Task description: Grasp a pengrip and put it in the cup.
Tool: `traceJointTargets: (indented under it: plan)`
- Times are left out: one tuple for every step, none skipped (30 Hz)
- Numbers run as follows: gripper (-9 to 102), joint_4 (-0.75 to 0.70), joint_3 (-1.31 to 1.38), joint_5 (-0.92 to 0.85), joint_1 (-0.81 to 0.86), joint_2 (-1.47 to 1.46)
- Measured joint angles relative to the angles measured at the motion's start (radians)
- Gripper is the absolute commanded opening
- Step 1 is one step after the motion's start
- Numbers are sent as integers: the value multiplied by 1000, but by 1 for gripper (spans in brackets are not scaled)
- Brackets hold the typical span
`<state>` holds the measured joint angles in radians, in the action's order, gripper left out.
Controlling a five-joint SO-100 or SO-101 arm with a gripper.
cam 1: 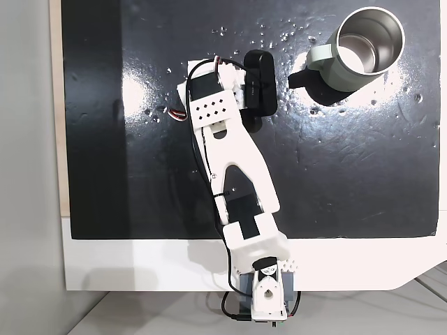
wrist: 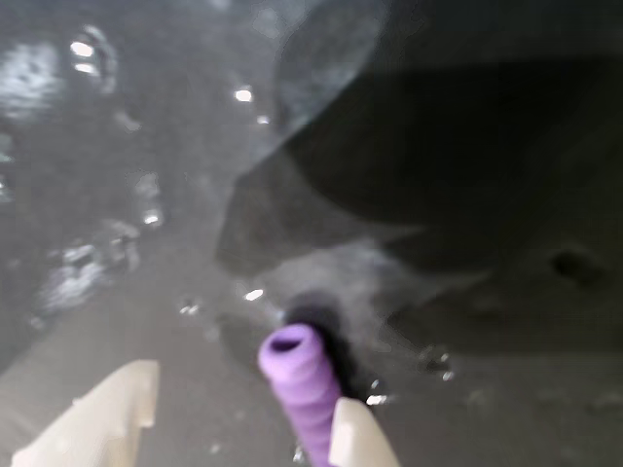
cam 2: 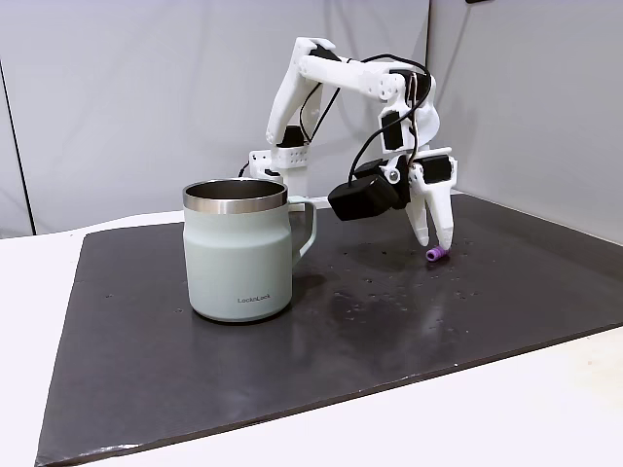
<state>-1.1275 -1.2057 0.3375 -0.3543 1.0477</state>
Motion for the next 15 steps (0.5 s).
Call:
traceJointTargets:
  plan:
    - [24,-15,28,0,0,-26]
    - [24,-31,60,2,3,-55]
    - [24,-51,97,2,5,-87]
    - [24,-80,138,2,5,-121]
    - [24,-110,181,2,5,-149]
    - [24,-138,225,2,2,-175]
    - [24,-163,261,2,-3,-195]
    - [24,-183,287,0,-9,-210]
    - [24,-190,301,0,-17,-216]
    - [24,-195,310,0,-23,-221]
    - [24,-198,318,0,-31,-225]
    - [24,-198,322,-2,-37,-230]
    - [23,-199,327,-3,-44,-232]
    - [21,-206,333,-6,-49,-235]
    - [18,-213,342,-6,-55,-242]
